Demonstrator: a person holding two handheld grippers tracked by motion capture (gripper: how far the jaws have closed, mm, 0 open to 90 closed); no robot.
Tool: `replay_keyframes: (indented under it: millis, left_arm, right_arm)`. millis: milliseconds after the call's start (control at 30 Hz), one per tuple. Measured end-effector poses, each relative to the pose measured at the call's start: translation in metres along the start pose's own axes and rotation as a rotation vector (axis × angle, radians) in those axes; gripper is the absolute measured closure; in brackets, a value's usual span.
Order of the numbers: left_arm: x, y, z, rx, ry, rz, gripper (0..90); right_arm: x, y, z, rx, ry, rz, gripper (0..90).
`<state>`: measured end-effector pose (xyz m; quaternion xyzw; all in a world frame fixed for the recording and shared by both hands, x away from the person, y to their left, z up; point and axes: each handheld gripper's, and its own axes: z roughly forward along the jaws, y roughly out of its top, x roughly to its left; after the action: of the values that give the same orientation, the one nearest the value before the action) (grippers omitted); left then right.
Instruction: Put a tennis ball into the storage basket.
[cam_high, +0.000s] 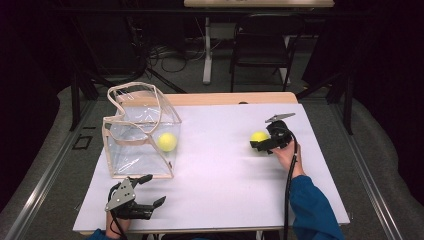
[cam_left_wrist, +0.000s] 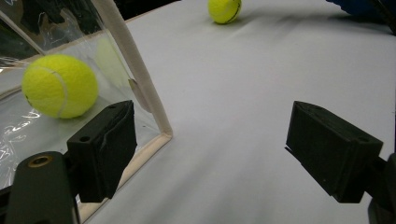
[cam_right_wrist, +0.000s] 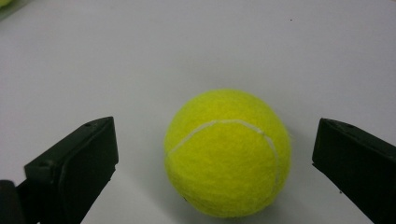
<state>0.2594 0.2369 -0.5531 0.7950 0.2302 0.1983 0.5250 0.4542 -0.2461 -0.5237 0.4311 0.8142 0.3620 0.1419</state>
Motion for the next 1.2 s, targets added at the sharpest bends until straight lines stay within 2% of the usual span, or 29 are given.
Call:
replay_keyframes:
  millis: [467, 900, 1200]
  left_arm:
    - [0.0, 0.0, 0.0, 0.0, 0.0, 0.003, 16.1]
    - [0.0, 0.0, 0.0, 0.0, 0.0, 0.001, 16.1]
    - [0.0, 0.0, 0.0, 0.0, 0.0, 0.001, 16.1]
  right_arm:
    - [0.0, -0.001, 0.007, 0.032, -0.004, 0.004, 0.0]
    - [0.001, -0.002, 0.013, 0.055, -0.021, 0.003, 13.3]
    - [0.0, -0.003, 0.015, 0.072, -0.042, 0.008, 18.5]
